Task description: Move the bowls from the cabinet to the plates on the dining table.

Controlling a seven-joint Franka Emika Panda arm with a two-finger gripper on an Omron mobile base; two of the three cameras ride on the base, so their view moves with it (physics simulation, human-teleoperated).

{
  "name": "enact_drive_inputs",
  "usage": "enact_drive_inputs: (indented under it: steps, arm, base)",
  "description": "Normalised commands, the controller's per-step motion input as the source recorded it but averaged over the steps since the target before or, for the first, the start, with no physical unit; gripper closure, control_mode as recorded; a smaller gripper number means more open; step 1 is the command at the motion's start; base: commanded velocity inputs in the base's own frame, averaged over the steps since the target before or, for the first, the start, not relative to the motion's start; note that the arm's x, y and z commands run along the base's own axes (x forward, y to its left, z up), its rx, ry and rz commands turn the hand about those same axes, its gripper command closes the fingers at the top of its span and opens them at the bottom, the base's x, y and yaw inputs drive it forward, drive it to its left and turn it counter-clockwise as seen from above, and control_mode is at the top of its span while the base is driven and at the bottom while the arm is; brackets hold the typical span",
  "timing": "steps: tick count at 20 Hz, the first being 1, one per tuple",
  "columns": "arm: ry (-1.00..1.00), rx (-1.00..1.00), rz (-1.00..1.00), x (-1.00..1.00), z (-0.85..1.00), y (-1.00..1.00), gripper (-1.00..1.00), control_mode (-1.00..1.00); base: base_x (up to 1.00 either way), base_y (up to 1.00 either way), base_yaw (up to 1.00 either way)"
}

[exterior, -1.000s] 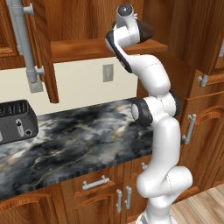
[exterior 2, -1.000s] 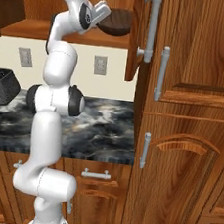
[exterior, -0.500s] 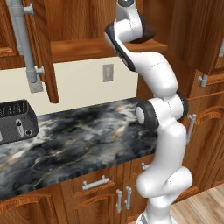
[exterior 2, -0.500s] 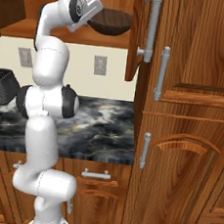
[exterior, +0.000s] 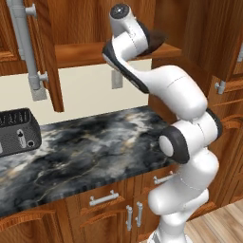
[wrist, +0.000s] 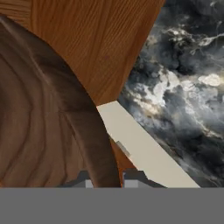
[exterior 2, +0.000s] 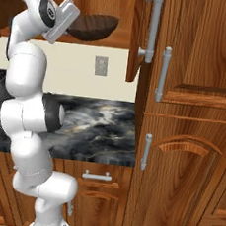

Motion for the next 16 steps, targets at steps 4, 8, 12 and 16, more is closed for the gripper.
enact_drive_inputs:
  steps: [4,8,12,16]
  arm:
    - [-0.06,-0.13,0.13,-0.91,-0.34,0.15,1.0,-1.0]
    - [-0.08,-0.06,0.11,-0.89,-0.03,0.01,1.0,-1.0]
    - [-0.08,0.0,0.1,-0.89,0.0,0.0,1.0,-1.0]
    - [-0.07,0.0,0.11,-0.93,0.0,0.0,1.0,-1.0]
  base:
    - [0.0,0.0,0.0]
    - [0.0,0.0,0.0]
    - [0.0,0.0,0.0]
    - [0.0,0.0,0.0]
